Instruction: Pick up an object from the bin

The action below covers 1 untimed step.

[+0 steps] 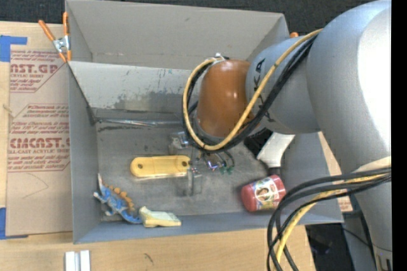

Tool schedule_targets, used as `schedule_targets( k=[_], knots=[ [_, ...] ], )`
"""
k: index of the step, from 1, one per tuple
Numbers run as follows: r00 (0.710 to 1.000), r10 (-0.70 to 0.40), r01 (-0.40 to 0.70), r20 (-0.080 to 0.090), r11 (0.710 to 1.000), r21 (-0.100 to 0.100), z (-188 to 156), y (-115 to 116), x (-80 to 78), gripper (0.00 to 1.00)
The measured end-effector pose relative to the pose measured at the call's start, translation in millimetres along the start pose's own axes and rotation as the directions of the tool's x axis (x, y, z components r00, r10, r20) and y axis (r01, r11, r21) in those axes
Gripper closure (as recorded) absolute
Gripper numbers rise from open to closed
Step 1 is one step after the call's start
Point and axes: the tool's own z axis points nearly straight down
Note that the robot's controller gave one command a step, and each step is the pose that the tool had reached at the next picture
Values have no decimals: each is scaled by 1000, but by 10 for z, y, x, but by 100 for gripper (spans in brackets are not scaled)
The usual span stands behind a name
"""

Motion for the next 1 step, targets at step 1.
schedule_targets(
  k=[1],
  knots=[
    [999, -43, 43, 0, 999, -1, 22, 181, -2, 0]
  ],
)
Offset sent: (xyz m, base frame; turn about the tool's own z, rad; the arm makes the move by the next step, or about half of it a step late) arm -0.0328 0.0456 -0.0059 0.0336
